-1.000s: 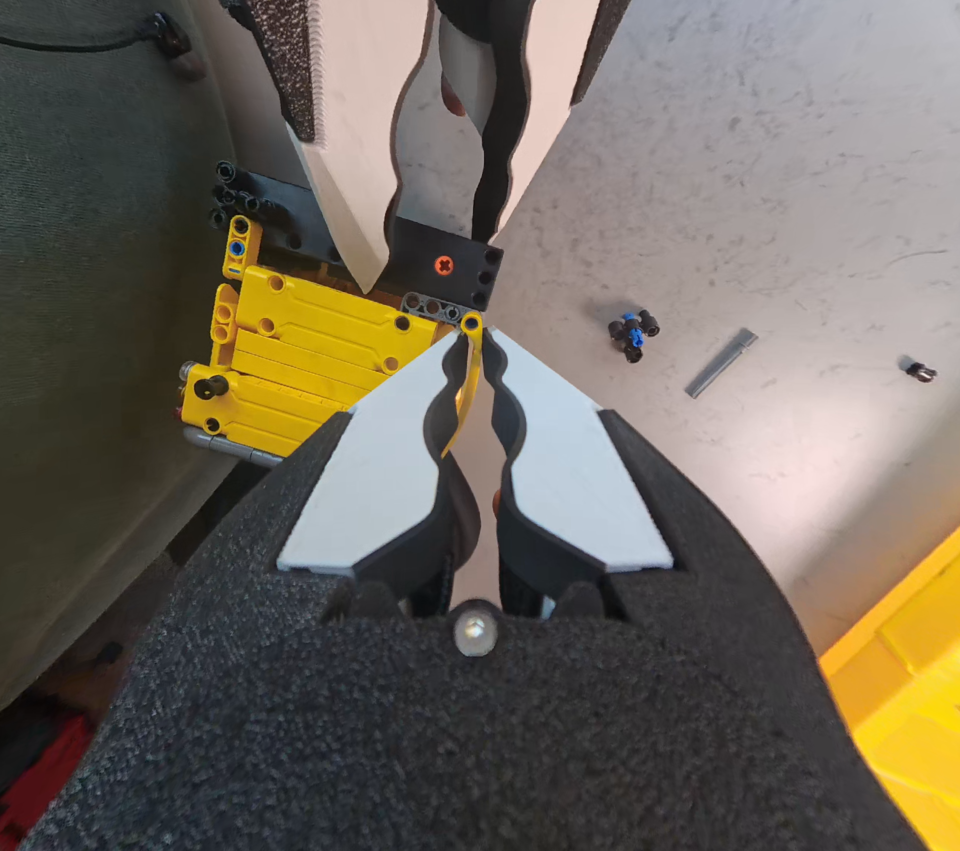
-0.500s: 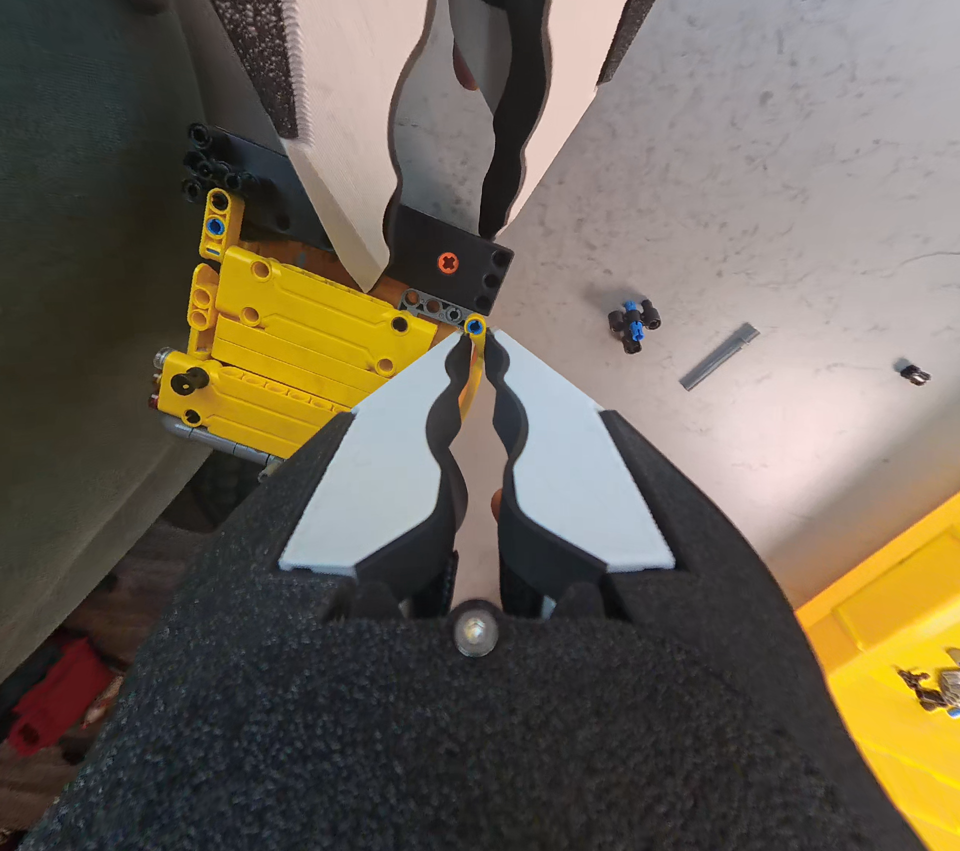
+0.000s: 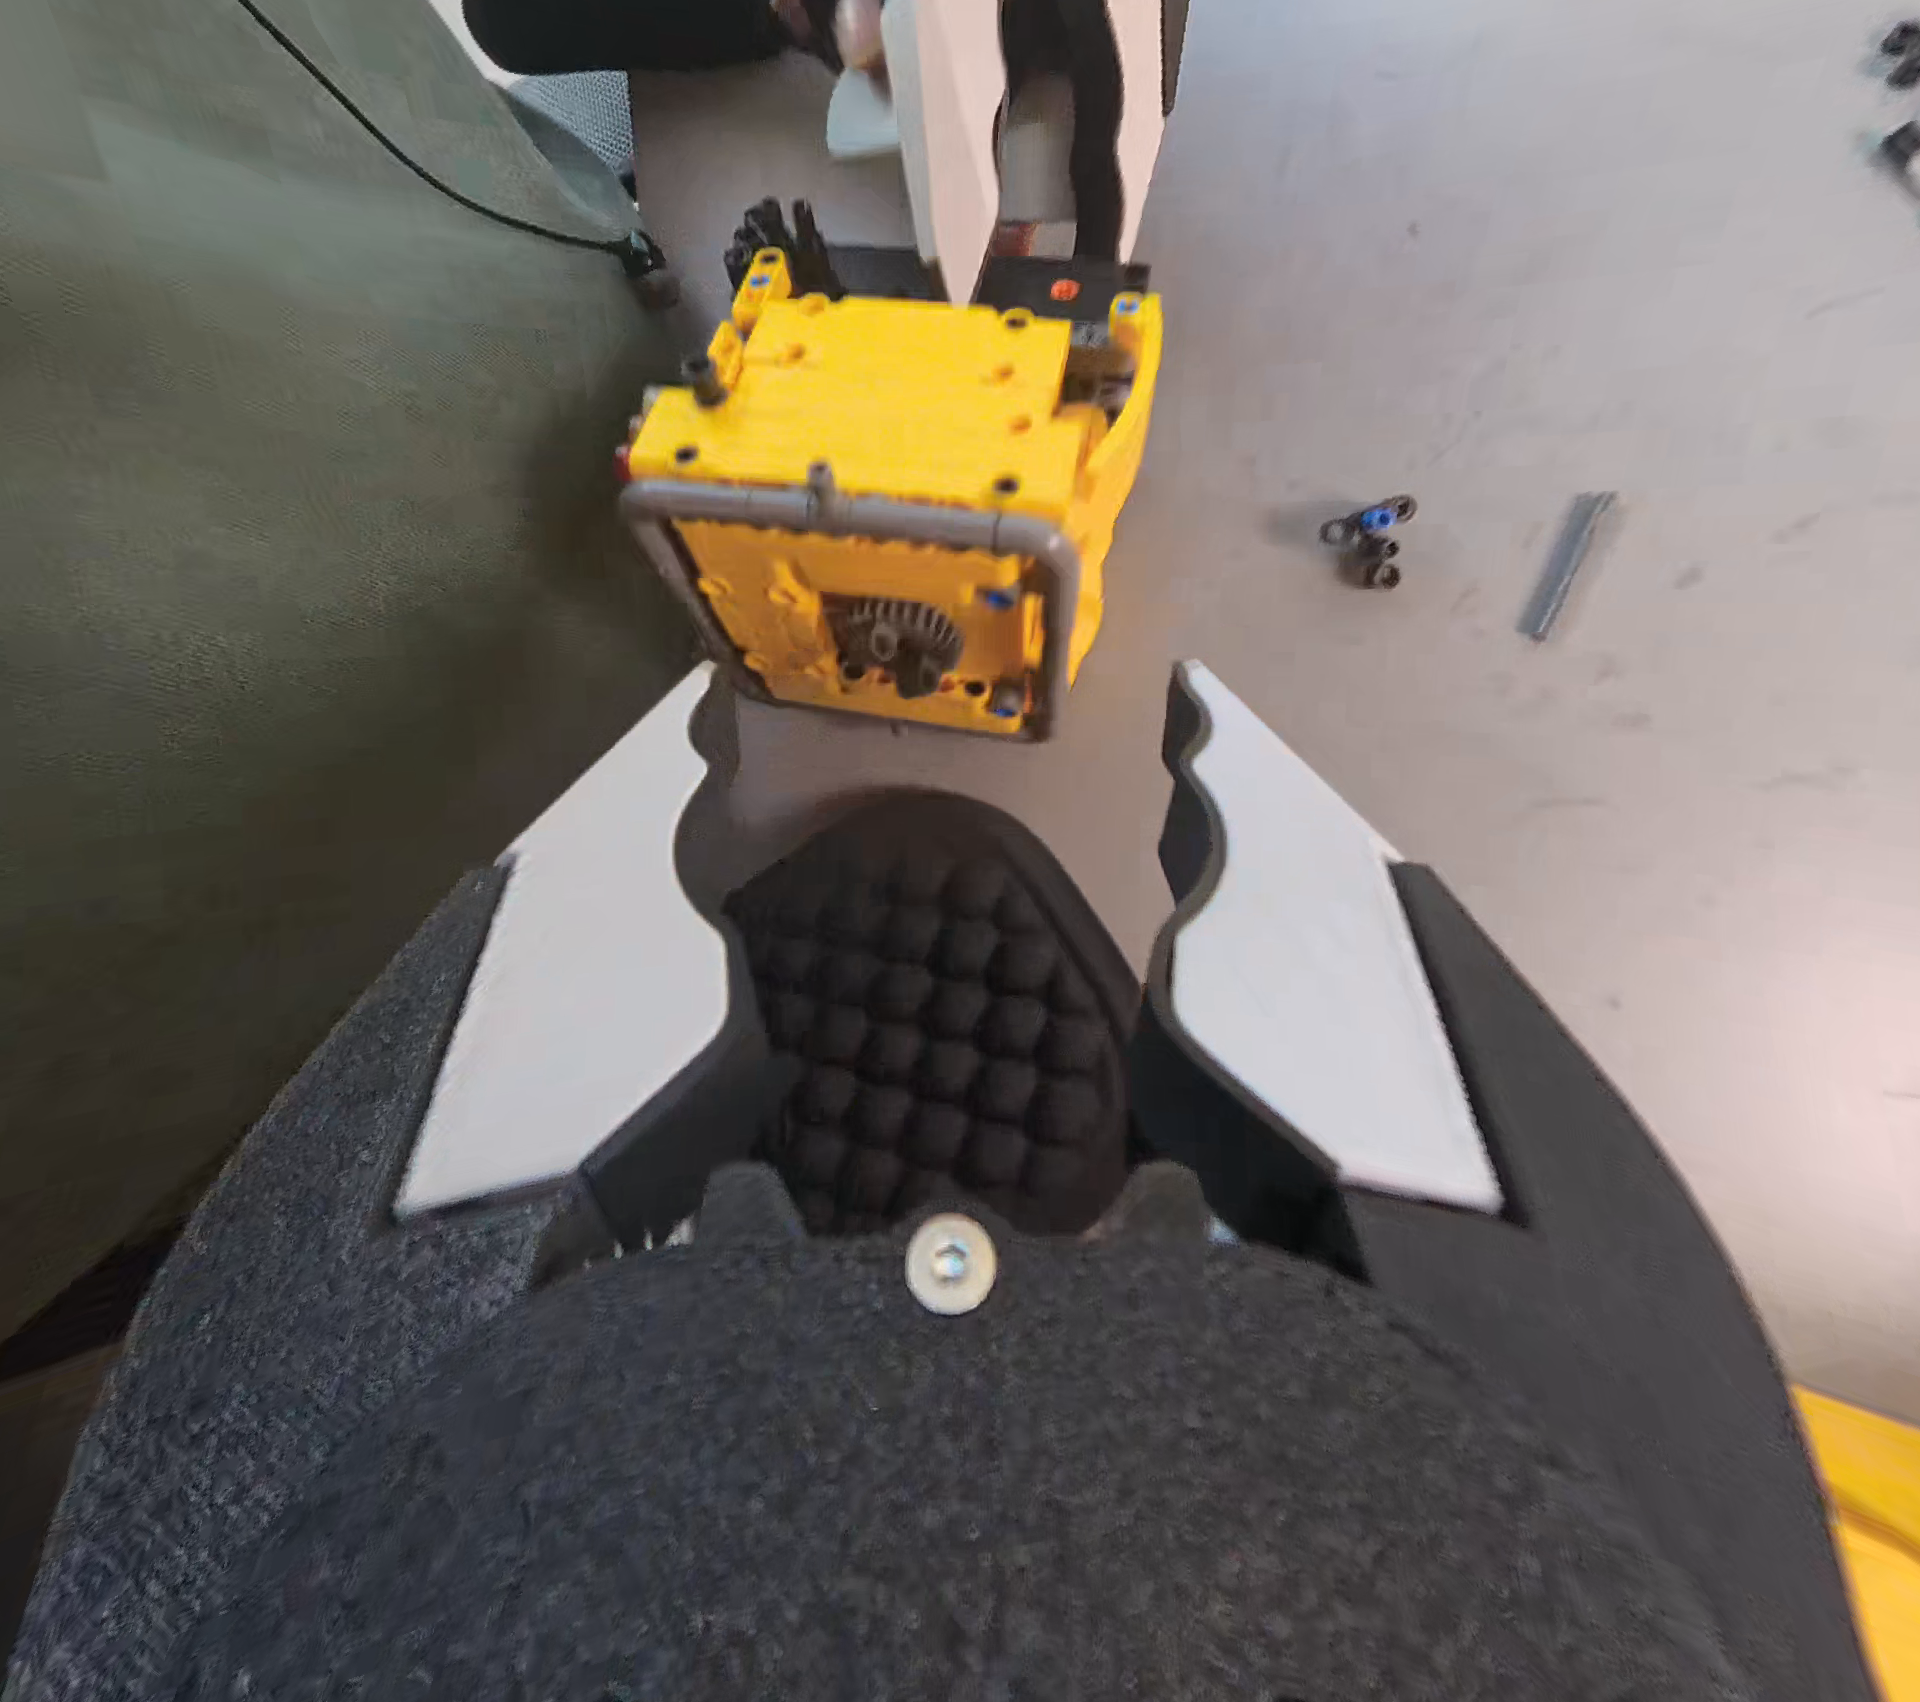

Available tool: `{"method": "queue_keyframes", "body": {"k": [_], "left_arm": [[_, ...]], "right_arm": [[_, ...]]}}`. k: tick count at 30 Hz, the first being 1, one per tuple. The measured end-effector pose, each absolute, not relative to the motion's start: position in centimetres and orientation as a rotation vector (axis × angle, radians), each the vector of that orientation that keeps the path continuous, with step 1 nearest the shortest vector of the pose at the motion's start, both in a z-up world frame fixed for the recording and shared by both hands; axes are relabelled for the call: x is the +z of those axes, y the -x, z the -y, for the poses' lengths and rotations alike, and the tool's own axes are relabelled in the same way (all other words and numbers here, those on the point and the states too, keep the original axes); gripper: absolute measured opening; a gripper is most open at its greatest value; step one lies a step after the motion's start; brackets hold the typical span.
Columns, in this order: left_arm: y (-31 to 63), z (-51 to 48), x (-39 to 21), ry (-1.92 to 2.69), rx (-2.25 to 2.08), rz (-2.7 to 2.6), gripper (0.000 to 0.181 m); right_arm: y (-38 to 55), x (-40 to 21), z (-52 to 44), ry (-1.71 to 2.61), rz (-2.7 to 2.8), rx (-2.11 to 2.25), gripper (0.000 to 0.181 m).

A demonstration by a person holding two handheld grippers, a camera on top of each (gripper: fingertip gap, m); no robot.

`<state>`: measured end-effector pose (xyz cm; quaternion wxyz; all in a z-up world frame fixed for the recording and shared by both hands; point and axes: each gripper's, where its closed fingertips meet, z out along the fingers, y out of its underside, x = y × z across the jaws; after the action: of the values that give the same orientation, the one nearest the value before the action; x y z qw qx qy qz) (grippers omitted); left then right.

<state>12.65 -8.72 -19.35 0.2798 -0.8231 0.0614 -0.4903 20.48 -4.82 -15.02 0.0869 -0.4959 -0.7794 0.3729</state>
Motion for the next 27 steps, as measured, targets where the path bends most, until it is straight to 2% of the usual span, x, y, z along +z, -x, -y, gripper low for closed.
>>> {"method": "queue_keyframes", "body": {"k": [3, 6, 8, 11, 14, 20, 23, 25, 27], "left_arm": [[-11.3, 9.1, -19.6, 2.172, -1.374, -0.081, 0.045], [-10.2, 9.6, -19.8, 2.170, -1.311, -0.071, 0.042], [-9.5, 9.8, -20.0, 2.177, -1.237, -0.075, 0.040], [-9.0, 10.1, -20.1, 2.186, -1.152, -0.076, 0.035], [-8.3, 10.3, -20.3, 2.223, -1.049, -0.119, 0.043], [-6.4, 10.2, -16.4, 2.109, -0.928, -0.153, 0.051], [-5.8, 11.2, -15.5, 2.125, -0.911, -0.172, 0.060], [-6.1, 12.1, -16.1, 2.143, -0.969, -0.173, 0.057], [-6.7, 12.5, -17.0, 2.118, -1.097, -0.100, 0.045]], "right_arm": [[-20.2, -18.1, 7.2, 1.496, 2.165, 1.128, 0.110], [-18.0, -19.4, 8.6, 1.493, 1.979, 1.087, 0.129], [-16.6, -19.8, 9.2, 1.491, 1.909, 1.060, 0.128], [-15.2, -19.6, 9.9, 1.414, 1.922, 1.024, 0.117], [-14.8, -18.6, 9.6, 1.359, 2.067, 0.925, 0.115], [-13.6, -14.7, 8.1, 1.181, 2.388, 0.523, 0.115], [-13.3, -13.7, 8.7, 1.149, 2.498, 0.494, 0.115], [-13.4, -14.3, 9.3, 1.138, 2.547, 0.500, 0.115], [-13.5, -15.3, 9.6, 1.146, 2.543, 0.515, 0.115]]}}
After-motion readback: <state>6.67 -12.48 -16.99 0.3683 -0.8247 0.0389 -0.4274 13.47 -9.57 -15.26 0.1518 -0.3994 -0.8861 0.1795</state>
